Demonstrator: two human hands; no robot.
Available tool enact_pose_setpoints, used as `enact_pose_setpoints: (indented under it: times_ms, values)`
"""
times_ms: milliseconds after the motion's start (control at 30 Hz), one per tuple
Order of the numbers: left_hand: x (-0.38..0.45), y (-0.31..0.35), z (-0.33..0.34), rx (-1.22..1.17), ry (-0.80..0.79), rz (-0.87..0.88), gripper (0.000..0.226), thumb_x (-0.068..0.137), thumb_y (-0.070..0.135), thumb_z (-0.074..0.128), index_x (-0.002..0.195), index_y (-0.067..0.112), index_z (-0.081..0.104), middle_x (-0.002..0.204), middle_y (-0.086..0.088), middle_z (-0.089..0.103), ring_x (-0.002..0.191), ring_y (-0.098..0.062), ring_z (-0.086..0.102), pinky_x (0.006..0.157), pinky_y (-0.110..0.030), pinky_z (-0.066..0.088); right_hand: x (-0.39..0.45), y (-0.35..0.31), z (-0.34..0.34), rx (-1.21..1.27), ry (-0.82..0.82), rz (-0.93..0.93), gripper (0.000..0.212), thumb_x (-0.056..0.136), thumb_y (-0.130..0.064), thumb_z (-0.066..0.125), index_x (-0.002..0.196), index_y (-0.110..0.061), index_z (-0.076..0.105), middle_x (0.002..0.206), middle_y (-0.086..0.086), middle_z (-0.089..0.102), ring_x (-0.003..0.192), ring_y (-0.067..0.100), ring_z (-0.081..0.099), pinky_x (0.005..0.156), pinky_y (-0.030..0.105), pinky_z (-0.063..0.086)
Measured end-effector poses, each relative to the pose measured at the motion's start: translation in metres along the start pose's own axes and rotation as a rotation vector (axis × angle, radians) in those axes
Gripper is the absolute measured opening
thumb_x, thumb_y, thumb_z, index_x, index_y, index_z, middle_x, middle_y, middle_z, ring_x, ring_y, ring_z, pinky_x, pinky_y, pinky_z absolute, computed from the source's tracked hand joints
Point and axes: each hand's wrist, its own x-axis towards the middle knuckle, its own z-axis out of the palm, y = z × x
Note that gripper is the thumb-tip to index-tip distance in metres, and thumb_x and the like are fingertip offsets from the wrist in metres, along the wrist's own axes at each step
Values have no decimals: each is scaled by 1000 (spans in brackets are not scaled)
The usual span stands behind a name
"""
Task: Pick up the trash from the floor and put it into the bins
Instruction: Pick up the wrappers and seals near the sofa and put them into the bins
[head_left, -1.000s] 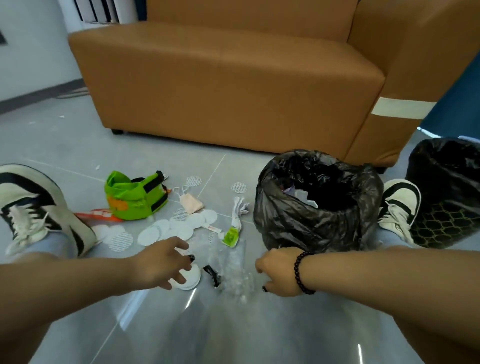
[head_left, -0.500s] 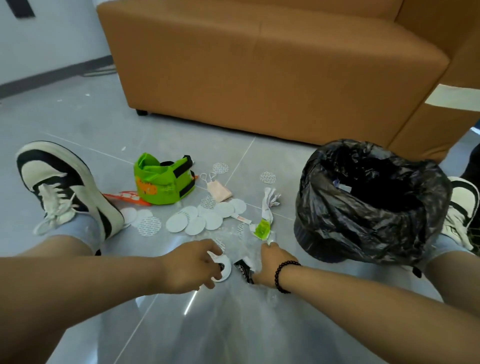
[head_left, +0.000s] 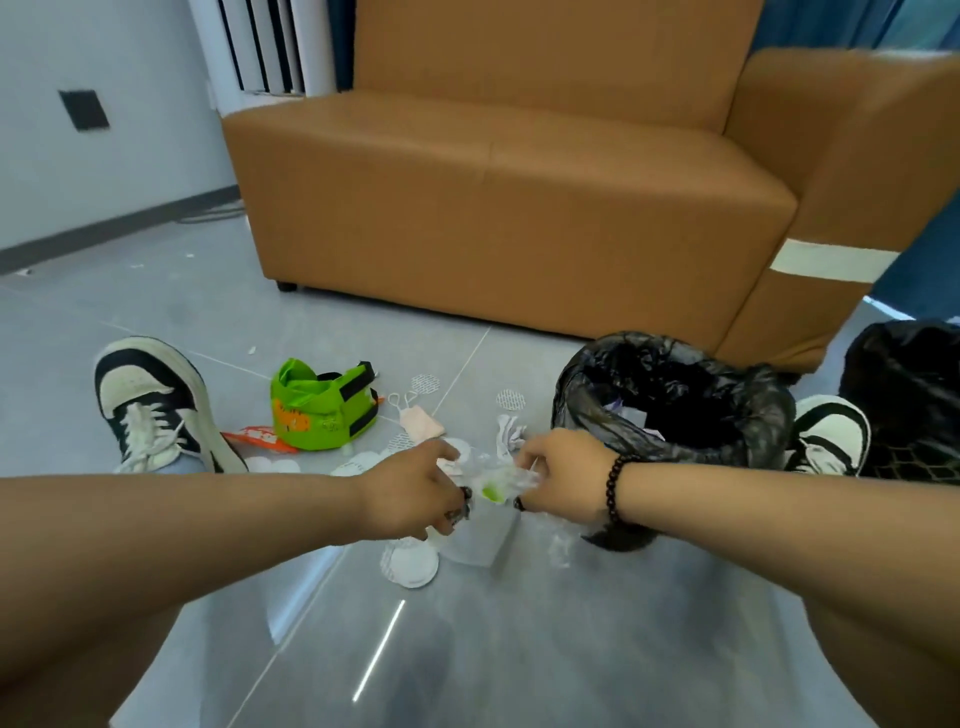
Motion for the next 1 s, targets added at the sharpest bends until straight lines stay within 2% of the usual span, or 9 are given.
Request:
enact_pose_setpoints:
  times_ms: [100, 233, 400, 500, 567, 633, 733, 833, 1000]
  values:
    - [-10, 32, -2, 60, 49, 110, 52, 91, 20, 59, 136, 25, 34, 114, 0, 56, 83, -19, 68, 67, -28, 53, -33, -1, -37, 70, 81, -47, 12, 80, -27, 69, 87, -22, 60, 72, -13, 49, 65, 3, 46, 54, 13, 33]
    - [-28, 60, -9, 164, 48, 205, 62, 84, 29, 69, 137, 26, 36, 122, 3, 51, 77, -18, 71, 65, -29, 54, -63, -1, -73, 238, 142, -113, 15, 82, -25, 69, 91, -13, 70, 86, 7, 69, 76, 21, 62, 70, 29, 51]
    - [-56, 69, -10, 160, 44, 238, 76, 71, 44, 80, 131, 26, 37, 120, 17, 48, 65, -8, 67, 56, -23, 51, -85, -12, -100, 430, 215, -203, 25, 87, -21, 64, 98, 1, 67, 68, 9, 56, 39, 2, 39, 42, 11, 32]
    - [-68, 71, -9, 94, -7, 276, 72, 74, 31, 81, 130, 33, 36, 117, 18, 48, 68, -11, 64, 50, -14, 44, -93, -15, -103, 497, 243, -242, 23, 87, -26, 65, 98, -5, 70, 74, 11, 66, 47, 3, 46, 47, 17, 39]
    - [-71, 72, -15, 15, -81, 319, 62, 75, 23, 80, 124, 32, 43, 114, 7, 57, 79, -19, 69, 63, -22, 52, -95, -12, -105, 508, 285, -248, 23, 86, -27, 65, 97, -7, 71, 75, 9, 69, 52, 13, 55, 54, 27, 48]
    - [-72, 71, -25, -75, -89, 359, 55, 70, 27, 80, 116, 27, 50, 106, 0, 66, 81, -22, 70, 72, -32, 54, -96, -8, -107, 543, 343, -244, 18, 85, -27, 66, 95, -13, 72, 87, 14, 72, 68, 27, 61, 69, 43, 53]
    - [-73, 75, -41, -127, -69, 400, 64, 56, 43, 85, 109, 17, 59, 94, -1, 72, 78, -21, 68, 76, -38, 51, -98, -5, -110, 623, 374, -238, 10, 84, -26, 67, 93, -21, 70, 92, 29, 66, 65, 36, 54, 64, 50, 48]
    - [-73, 81, -48, -90, -89, 442, 80, 50, 50, 88, 117, 17, 58, 108, -6, 72, 83, -25, 65, 88, -50, 50, -98, -6, -110, 655, 418, -212, 12, 85, -25, 66, 94, -17, 65, 89, 38, 61, 53, 30, 43, 54, 36, 40]
    - [-69, 89, -32, 29, -82, 459, 88, 52, 56, 85, 128, 37, 44, 117, 11, 64, 80, -18, 67, 86, -55, 50, -99, -8, -114, 678, 439, -241, 15, 86, -24, 65, 89, -10, 62, 72, 31, 58, 39, 13, 34, 40, 17, 32]
